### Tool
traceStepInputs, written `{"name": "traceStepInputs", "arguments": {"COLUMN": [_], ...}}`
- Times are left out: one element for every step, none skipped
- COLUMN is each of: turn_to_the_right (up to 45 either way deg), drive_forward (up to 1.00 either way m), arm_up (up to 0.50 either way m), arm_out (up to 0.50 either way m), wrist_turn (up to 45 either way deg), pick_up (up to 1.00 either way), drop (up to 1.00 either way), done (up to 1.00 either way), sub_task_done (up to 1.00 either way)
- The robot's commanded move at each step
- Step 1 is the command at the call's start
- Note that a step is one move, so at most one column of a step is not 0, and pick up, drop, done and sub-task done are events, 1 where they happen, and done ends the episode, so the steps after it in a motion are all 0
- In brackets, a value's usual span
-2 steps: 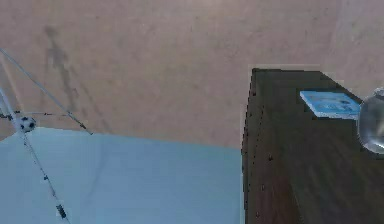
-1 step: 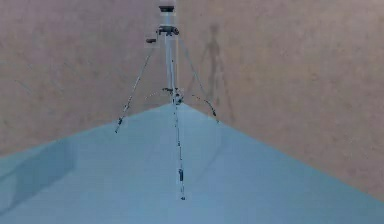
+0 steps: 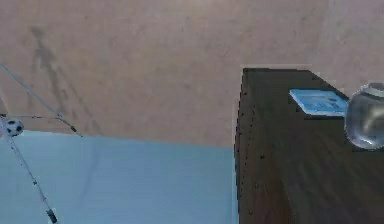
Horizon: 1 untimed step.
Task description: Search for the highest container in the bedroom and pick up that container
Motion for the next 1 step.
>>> {"name": "traceStepInputs", "arguments": {"turn_to_the_right": [0.0], "drive_forward": [0.95], "arm_up": [0.00], "arm_out": [0.00], "wrist_turn": [0.0], "pick_up": [0.00], "drop": [0.00], "done": [0.00], "sub_task_done": [0.00]}}
